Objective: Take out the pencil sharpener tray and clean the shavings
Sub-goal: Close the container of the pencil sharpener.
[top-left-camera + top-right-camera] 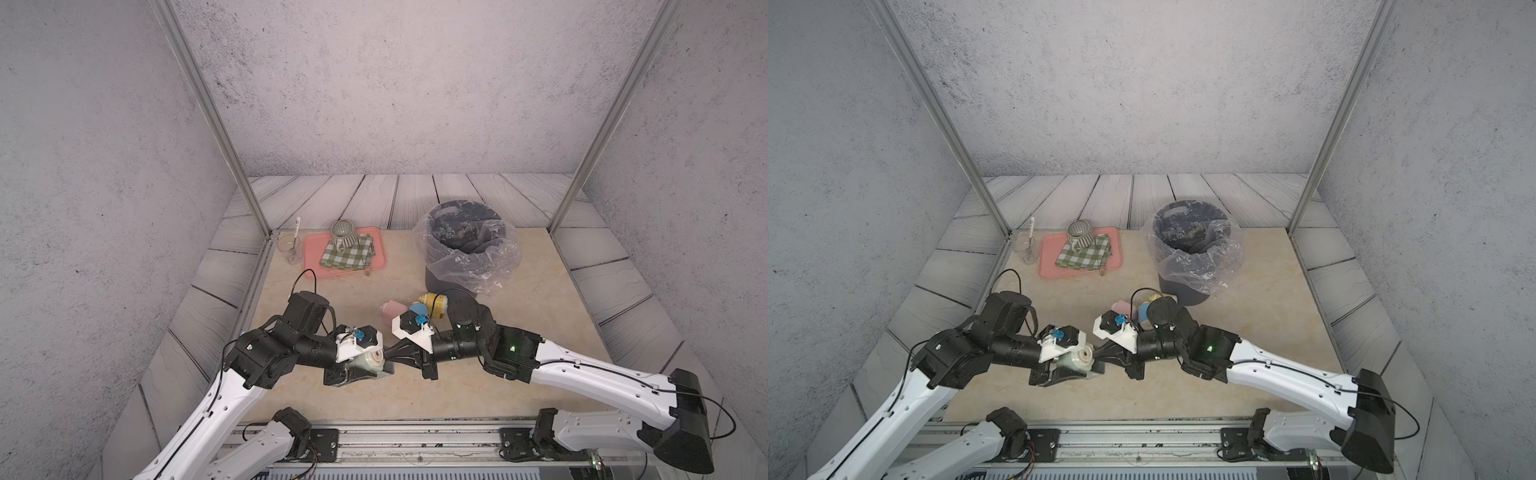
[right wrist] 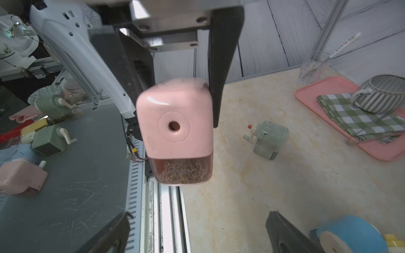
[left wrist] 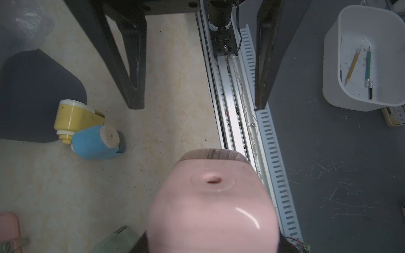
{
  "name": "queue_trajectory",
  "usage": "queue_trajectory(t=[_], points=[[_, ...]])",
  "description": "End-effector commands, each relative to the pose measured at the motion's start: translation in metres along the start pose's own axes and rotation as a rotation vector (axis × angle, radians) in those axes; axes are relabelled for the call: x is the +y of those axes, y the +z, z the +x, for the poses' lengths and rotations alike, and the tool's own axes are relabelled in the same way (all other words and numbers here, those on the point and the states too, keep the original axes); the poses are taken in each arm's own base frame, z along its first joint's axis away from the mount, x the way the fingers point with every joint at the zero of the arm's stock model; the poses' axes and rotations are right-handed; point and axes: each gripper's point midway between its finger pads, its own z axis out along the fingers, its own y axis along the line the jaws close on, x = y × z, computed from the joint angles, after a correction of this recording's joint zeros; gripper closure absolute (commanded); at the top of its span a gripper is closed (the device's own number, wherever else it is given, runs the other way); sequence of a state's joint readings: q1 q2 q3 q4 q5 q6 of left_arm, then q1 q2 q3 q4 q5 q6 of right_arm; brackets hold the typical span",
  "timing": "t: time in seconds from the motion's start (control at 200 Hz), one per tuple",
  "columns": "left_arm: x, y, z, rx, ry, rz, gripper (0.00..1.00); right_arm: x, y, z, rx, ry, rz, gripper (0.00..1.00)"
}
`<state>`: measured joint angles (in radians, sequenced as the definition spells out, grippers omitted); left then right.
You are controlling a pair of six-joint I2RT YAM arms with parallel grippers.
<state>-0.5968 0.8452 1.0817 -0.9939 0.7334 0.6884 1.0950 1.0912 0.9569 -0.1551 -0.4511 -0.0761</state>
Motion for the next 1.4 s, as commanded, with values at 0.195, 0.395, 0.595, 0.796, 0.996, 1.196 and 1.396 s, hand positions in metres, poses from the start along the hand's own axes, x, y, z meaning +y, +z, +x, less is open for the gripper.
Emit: queue_trajectory(t=[0.195, 0.395, 0.595, 0.796, 0.996, 1.196, 1.396], points=[[-0.002, -0.001, -0.008, -0.046, 0.018, 0.008, 1.00, 0.005, 0.018, -0.010, -0.020, 0.036, -0.072, 0.89], [0.000, -0.001, -0.013, -0.083, 0.037, -0.010, 1.00, 0.006, 0.031, 0.002, -0.006, 0.075, -0.099, 0.90], [0.002, -0.004, -0.017, -0.111, 0.055, -0.047, 1.00, 0.006, 0.032, 0.015, -0.008, 0.105, -0.090, 0.90], [0.002, -0.004, -0.017, -0.114, 0.056, -0.049, 1.00, 0.008, 0.025, 0.031, 0.024, 0.103, -0.070, 0.91], [0.004, -0.005, -0.022, -0.130, 0.059, -0.057, 1.00, 0.009, 0.025, 0.042, 0.028, 0.133, -0.070, 0.90], [0.005, -0.002, -0.021, -0.137, 0.044, -0.050, 1.00, 0.007, 0.033, 0.039, 0.024, 0.134, -0.080, 0.90], [0.006, -0.001, -0.020, -0.134, 0.042, -0.053, 1.00, 0.006, 0.048, 0.037, 0.015, 0.142, -0.110, 0.90]])
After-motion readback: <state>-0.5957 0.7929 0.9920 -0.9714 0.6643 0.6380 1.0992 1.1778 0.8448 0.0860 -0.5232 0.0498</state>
